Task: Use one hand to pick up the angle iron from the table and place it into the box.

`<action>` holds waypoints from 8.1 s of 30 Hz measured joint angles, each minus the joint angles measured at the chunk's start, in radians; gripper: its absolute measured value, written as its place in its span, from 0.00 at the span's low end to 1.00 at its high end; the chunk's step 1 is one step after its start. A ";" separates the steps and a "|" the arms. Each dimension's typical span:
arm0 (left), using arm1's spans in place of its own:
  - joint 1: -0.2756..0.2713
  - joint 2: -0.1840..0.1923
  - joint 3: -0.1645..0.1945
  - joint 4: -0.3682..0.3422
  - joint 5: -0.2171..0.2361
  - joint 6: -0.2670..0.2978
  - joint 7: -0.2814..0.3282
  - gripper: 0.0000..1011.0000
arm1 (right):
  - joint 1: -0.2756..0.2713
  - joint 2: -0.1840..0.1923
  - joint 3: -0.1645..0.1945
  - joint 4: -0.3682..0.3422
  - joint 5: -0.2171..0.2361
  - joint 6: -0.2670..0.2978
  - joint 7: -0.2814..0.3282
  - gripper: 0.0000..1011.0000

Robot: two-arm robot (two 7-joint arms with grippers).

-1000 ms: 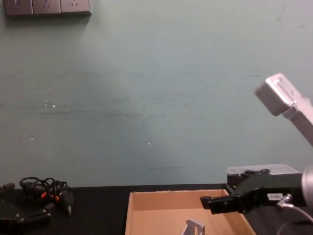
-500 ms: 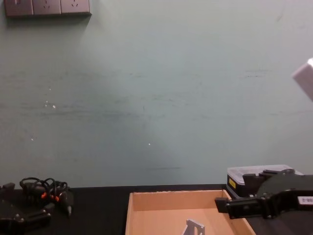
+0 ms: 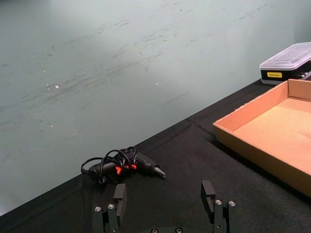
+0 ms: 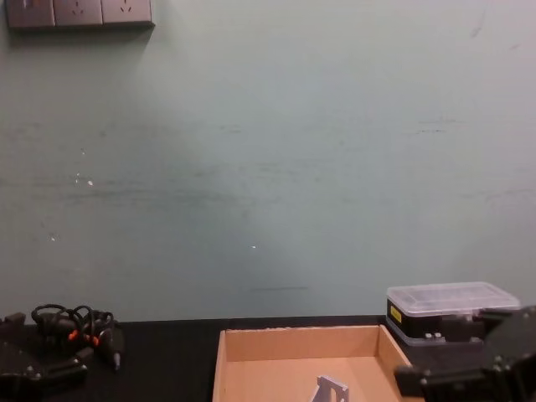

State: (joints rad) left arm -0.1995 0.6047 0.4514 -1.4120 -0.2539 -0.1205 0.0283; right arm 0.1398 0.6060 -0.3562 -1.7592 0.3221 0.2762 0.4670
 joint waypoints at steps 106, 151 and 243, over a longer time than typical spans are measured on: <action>0.000 0.000 0.000 0.000 0.000 0.000 0.000 0.99 | 0.085 -0.083 -0.169 0.095 -0.089 0.236 -0.013 0.37; 0.000 0.000 0.000 0.000 0.000 0.000 0.000 0.99 | 0.130 -0.144 -0.101 0.069 -0.113 0.142 -0.066 0.08; 0.000 0.000 0.000 0.000 0.000 0.000 0.000 0.99 | 0.101 -0.152 0.010 0.155 -0.106 -0.038 0.005 0.99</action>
State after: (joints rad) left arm -0.1996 0.6047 0.4513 -1.4120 -0.2539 -0.1206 0.0283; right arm 0.2412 0.4543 -0.3464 -1.6038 0.2165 0.2385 0.4721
